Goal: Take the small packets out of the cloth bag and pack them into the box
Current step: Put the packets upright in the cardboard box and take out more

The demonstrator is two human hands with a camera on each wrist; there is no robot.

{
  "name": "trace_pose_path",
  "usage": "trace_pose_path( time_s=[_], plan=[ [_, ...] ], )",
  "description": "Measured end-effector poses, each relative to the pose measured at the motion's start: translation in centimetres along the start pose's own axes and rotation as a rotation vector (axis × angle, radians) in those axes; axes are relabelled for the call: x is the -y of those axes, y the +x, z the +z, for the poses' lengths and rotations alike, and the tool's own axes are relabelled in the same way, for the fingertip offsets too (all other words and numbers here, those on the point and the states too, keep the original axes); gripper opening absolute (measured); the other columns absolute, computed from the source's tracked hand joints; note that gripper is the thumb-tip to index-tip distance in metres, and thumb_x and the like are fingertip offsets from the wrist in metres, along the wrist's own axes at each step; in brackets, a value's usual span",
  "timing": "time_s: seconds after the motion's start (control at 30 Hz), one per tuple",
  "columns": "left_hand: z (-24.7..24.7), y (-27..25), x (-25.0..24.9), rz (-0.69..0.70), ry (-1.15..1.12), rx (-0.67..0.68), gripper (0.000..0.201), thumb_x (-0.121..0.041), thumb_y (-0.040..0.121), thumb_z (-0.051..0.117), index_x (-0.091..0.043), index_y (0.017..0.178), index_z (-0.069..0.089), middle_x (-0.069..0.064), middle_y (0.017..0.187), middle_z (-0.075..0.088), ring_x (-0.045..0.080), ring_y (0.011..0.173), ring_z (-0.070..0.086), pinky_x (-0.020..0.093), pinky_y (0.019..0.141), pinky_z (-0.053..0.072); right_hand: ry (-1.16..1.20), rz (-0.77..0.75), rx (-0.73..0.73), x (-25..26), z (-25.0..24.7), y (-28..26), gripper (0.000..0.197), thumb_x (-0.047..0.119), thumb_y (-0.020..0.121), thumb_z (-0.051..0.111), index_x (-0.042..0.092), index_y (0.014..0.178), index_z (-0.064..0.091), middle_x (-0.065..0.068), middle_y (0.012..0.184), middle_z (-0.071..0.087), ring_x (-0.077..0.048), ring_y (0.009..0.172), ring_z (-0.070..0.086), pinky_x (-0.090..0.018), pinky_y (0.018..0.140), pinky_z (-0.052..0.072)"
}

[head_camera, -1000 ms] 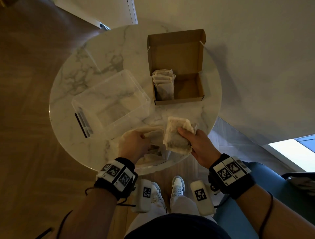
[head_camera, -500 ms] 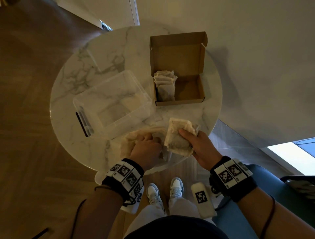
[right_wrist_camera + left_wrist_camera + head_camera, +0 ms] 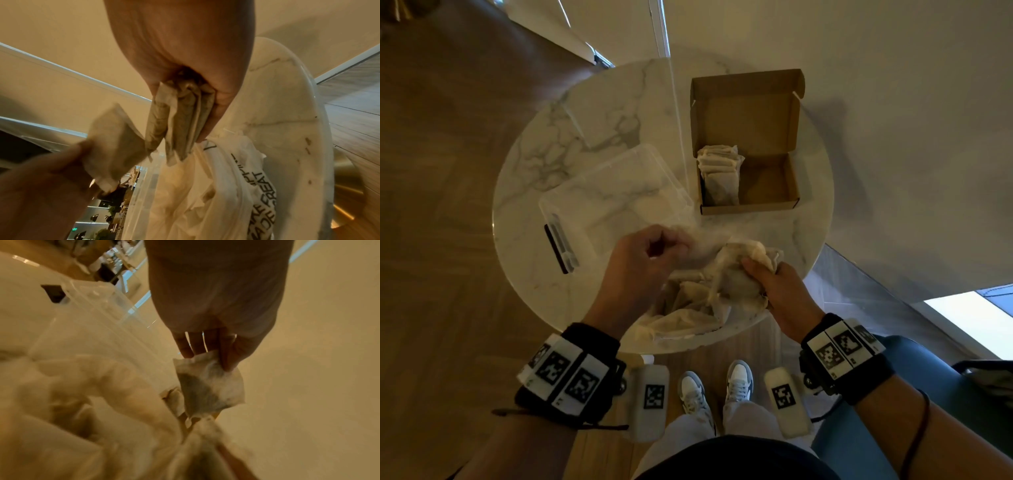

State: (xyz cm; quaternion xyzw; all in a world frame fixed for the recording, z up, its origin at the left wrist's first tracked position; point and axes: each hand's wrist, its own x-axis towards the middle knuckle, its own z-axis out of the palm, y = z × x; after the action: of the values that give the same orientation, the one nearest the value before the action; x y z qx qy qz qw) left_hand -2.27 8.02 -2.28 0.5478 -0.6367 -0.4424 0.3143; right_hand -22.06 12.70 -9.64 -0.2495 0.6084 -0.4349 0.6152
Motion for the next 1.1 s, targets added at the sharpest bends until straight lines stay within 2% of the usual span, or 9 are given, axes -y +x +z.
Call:
trace_pose_path(
  time_s=[0.1,0.23,0.4,0.6,0.7,0.77,0.83,0.93,1.1],
  plan=[
    [-0.1,0.3,-1.8,0.026,-0.11,0.053,0.028,0.005,0.084,0.061,-0.02,0.096,0.064,0.0,0.092,0.065,0.018,0.088,0.063,0.029,0.077,0.052,0.071,0.049,0.025,0.3,1.2,-0.3,0.027,0.043,0.08,0.069,0.018,0.078,0.059,-0.001,0.071,0.066,0.0,0.053,0.065,-0.013,0.05,0.05],
    [0.8,0.9,-2.5,0.032,-0.002,0.168,0.048,0.004,0.086,0.057,-0.029,0.122,0.057,-0.005,0.088,0.057,0.017,0.083,0.06,0.028,0.07,0.05,0.099,0.129,0.085,0.0,1.8,-0.7,0.02,0.038,0.093,0.056,0.019,0.087,0.06,-0.001,0.087,0.065,-0.013,0.076,0.064,-0.032,0.073,0.053],
    [1.3,1.1,-3.3,0.141,0.064,0.022,0.028,0.005,0.084,0.056,-0.02,0.086,0.067,-0.008,0.087,0.062,0.001,0.079,0.057,0.01,0.068,0.043,0.218,0.199,0.16,0.7,2.3,-1.2,0.03,0.028,0.098,0.04,0.005,0.108,0.058,-0.01,0.091,0.061,-0.016,0.08,0.06,-0.017,0.057,0.054],
    [3.0,-1.0,-2.7,0.233,0.011,0.074,0.016,0.0,0.082,0.059,-0.013,0.082,0.067,-0.004,0.088,0.068,0.009,0.09,0.063,0.022,0.081,0.049,0.264,0.229,0.181,0.3,2.5,-1.6,0.028,0.032,0.097,0.047,0.01,0.107,0.06,-0.013,0.103,0.067,-0.024,0.095,0.065,-0.038,0.085,0.054],
    [3.6,-2.3,-1.0,0.208,0.079,0.178,0.019,-0.007,0.073,0.056,-0.021,0.073,0.067,-0.005,0.088,0.07,0.007,0.095,0.064,0.031,0.084,0.052,0.352,0.185,0.292,-0.2,1.8,-1.5,0.02,0.024,0.088,0.062,0.009,0.1,0.06,-0.013,0.098,0.066,-0.015,0.081,0.071,-0.027,0.069,0.059],
    [3.5,-2.6,-0.3,0.237,0.106,0.173,0.02,-0.007,0.068,0.053,-0.023,0.07,0.064,-0.004,0.083,0.07,0.013,0.094,0.066,0.04,0.083,0.053,0.372,0.132,0.282,-0.1,2.3,-1.7,0.071,0.043,0.042,0.092,0.004,0.095,0.066,-0.014,0.083,0.07,-0.007,0.065,0.07,-0.019,0.059,0.056],
    [3.4,-2.6,0.1,0.279,0.148,0.177,0.02,-0.003,0.068,0.054,-0.021,0.069,0.063,-0.006,0.077,0.07,0.018,0.089,0.067,0.044,0.084,0.052,0.348,0.065,0.239,-0.5,1.6,-1.8,0.133,0.07,0.013,0.083,-0.014,0.112,0.057,-0.027,0.095,0.065,-0.006,0.073,0.068,-0.02,0.075,0.056],
    [3.4,-2.4,0.3,0.301,0.262,0.205,0.02,-0.004,0.069,0.056,-0.022,0.065,0.064,-0.009,0.076,0.07,0.012,0.086,0.067,0.038,0.094,0.046,0.352,0.175,0.261,0.8,2.6,-1.1,0.086,0.073,0.084,0.029,0.002,0.124,0.056,-0.024,0.123,0.06,-0.02,0.105,0.065,-0.036,0.095,0.051],
    [3.2,-2.3,0.5,0.295,0.279,0.266,0.017,-0.022,0.072,0.052,-0.02,0.074,0.069,-0.01,0.079,0.069,0.007,0.083,0.063,0.026,0.088,0.042,0.236,0.141,0.256,0.5,1.9,-0.6,0.04,0.035,0.1,0.034,0.012,0.108,0.065,-0.007,0.099,0.074,-0.02,0.098,0.067,-0.026,0.075,0.057]
  ],
)
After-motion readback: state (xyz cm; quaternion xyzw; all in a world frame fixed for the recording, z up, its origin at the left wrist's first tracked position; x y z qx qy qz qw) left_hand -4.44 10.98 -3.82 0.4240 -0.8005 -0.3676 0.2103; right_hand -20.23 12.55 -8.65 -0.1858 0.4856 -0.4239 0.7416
